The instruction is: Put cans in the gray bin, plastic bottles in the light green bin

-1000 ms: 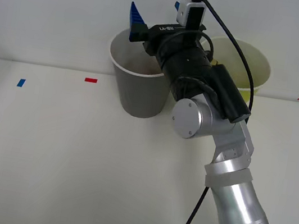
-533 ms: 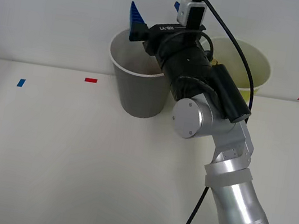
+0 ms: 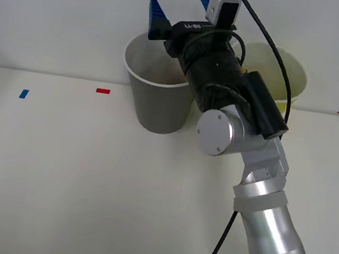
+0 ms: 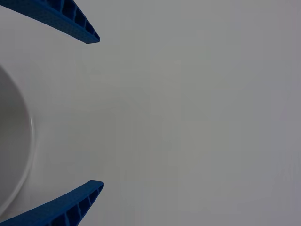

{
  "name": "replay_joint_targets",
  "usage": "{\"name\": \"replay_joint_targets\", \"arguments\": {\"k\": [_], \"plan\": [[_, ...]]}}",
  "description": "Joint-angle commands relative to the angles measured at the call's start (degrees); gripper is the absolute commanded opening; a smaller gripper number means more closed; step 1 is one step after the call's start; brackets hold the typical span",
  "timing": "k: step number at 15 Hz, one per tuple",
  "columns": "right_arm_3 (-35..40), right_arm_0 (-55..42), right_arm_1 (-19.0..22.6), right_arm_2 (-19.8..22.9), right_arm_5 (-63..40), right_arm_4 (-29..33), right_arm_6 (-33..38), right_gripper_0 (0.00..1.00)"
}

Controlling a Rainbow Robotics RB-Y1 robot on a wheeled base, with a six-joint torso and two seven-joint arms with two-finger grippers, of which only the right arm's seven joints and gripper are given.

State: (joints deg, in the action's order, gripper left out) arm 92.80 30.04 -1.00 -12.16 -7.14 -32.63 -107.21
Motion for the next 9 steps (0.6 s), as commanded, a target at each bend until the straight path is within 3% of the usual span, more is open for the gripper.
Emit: {"name": "replay_joint_targets", "arguments": {"k": [1,4,9], "plan": [[2.9,-1.4,0.0,1.0,-3.8,-2.0,0.0,1.0],[13.2,-6.0,0.5,3.2,-16.1,-1.7,0.5,1.0],[22.7,-19.3,5.5,-1.0,-14.6,-1.7,2.5,1.0]]}}
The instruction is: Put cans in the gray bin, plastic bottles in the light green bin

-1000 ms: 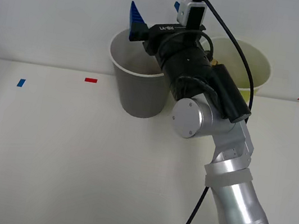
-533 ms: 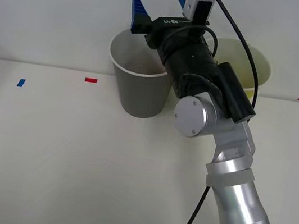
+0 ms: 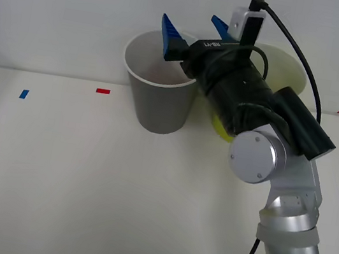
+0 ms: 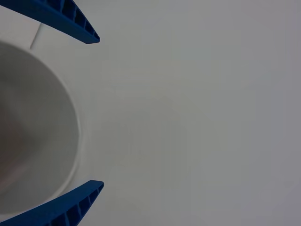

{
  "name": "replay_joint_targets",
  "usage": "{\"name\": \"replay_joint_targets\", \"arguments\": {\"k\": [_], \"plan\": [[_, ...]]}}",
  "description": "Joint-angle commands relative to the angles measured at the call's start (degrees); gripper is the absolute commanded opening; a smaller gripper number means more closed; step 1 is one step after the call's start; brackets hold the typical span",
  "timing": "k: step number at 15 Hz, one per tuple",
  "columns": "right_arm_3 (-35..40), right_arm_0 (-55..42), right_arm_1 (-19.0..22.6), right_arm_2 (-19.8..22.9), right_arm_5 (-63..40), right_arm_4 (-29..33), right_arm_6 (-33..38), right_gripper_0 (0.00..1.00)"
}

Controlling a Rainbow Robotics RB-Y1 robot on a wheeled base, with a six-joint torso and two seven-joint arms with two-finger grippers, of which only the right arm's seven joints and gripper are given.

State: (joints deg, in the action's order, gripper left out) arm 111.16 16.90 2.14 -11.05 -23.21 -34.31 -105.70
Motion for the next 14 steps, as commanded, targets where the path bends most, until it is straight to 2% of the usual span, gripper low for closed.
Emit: {"name": "replay_joint_targets", "arguments": {"k": [1,5,8,12,14], "plan": [[5.7,-9.7,3.8,-3.6,5.2,0.0,1.3,1.0],[6.4,-23.8,12.5,-11.3,28.0,-2.9,1.4,1.0],[6.4,-35.6,18.8,-14.1,43.2,-1.3,1.1,1.0],[6.4,-50.0,24.6,-13.7,55.8,2.0,2.6,1.0],[6.3,-55.9,24.8,-10.9,57.9,7.9,10.3,1.0]]}}
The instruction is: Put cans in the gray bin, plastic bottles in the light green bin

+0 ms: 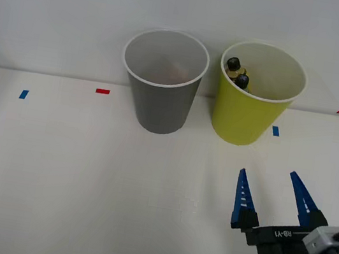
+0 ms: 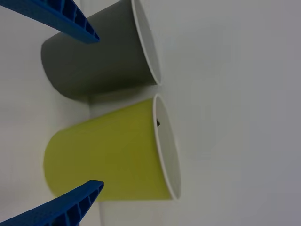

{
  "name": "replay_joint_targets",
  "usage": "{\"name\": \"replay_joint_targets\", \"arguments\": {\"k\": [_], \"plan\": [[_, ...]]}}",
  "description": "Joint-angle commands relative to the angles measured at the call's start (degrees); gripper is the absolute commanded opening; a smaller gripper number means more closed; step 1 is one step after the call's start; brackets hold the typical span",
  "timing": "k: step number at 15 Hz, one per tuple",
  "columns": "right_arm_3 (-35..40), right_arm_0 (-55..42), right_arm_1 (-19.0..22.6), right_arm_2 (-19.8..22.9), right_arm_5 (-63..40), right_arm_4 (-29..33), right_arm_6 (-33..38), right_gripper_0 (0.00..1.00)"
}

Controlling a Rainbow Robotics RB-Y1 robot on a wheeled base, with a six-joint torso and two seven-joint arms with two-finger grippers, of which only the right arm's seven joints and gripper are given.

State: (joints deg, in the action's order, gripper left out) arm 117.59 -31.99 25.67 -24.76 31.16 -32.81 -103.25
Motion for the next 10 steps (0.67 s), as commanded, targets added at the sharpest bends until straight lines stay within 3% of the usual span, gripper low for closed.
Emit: {"name": "replay_joint_targets", "arguments": {"k": [1,6,8,10], "plan": [[-0.1,-9.6,0.7,4.1,4.2,9.7,12.4,1.0],[-0.1,-17.8,-2.8,8.5,5.1,18.6,21.9,1.0],[-0.4,-20.0,-4.2,8.9,5.3,19.6,21.9,1.0],[-5.6,-19.7,-6.7,10.1,8.8,21.2,22.0,1.0]]}}
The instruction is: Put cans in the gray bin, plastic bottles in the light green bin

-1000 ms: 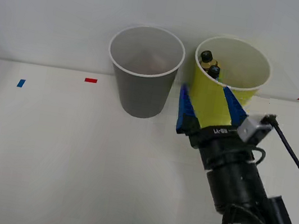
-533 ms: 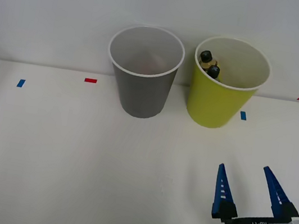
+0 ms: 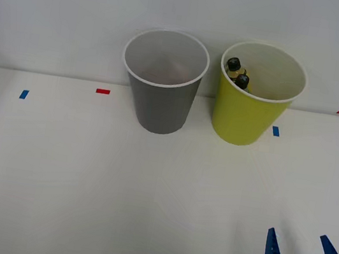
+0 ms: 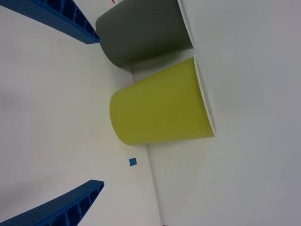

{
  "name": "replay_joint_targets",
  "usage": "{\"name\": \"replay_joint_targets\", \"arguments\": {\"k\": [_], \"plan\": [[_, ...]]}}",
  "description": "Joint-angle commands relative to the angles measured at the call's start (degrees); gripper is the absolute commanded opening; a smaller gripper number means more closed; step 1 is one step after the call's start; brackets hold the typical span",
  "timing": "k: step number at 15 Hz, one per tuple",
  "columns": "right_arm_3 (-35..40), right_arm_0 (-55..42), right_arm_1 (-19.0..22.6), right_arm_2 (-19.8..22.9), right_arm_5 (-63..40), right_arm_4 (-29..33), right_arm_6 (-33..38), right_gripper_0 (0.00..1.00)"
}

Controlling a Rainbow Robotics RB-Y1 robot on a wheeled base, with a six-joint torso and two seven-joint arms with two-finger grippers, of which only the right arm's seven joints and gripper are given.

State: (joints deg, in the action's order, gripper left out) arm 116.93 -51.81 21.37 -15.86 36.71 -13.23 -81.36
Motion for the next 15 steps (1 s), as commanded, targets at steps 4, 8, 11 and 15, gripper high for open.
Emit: {"name": "replay_joint_targets", "arguments": {"k": [4,8,11,15], "plan": [[-8.9,0.4,-4.2,2.8,5.2,3.8,1.5,1.0],[-8.6,-3.8,-6.1,6.3,8.4,14.0,13.2,1.0],[-8.6,-7.0,-8.0,7.9,11.4,20.6,18.6,1.0],[-9.2,-9.6,-10.0,7.9,12.6,22.6,18.3,1.0]]}}
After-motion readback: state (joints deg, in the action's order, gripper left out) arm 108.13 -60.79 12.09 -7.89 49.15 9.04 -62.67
